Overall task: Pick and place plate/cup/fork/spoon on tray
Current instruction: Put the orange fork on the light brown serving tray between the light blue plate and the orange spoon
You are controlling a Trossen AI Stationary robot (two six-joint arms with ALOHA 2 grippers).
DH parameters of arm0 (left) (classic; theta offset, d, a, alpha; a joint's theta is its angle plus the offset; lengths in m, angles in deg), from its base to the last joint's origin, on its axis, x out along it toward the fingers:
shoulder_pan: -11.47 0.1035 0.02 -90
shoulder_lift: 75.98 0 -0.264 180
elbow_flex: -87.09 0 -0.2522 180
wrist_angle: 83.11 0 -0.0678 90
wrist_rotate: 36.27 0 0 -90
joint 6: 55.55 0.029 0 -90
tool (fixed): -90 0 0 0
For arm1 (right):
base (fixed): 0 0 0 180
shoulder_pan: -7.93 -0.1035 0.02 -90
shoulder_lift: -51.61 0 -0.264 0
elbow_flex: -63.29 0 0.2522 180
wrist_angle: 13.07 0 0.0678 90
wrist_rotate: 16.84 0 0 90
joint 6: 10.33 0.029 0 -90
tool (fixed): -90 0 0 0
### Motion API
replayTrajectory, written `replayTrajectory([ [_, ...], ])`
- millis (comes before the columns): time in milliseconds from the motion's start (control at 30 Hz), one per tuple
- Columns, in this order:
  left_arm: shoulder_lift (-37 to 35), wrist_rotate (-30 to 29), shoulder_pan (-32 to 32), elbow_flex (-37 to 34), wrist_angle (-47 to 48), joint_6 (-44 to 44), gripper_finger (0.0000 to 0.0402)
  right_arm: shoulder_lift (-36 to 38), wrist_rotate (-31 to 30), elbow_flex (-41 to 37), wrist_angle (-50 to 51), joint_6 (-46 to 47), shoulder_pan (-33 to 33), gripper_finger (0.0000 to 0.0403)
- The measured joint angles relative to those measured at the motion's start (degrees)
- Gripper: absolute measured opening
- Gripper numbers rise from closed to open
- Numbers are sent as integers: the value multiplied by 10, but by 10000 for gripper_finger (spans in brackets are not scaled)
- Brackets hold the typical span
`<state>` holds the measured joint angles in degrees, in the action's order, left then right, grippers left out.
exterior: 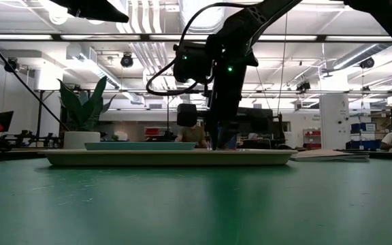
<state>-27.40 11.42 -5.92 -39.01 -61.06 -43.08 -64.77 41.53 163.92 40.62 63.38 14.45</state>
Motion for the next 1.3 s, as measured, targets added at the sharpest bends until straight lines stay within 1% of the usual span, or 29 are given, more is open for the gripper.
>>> replayTrajectory([
  [300,0,0,0,0,0,0,61,0,-14,-3,-1,2,0,13],
  [567,0,0,0,0,0,0,61,0,-13,-24,-32,2,0,13],
  [1300,0,0,0,0,0,0,61,0,-10,-29,-38,-2,0,13],
])
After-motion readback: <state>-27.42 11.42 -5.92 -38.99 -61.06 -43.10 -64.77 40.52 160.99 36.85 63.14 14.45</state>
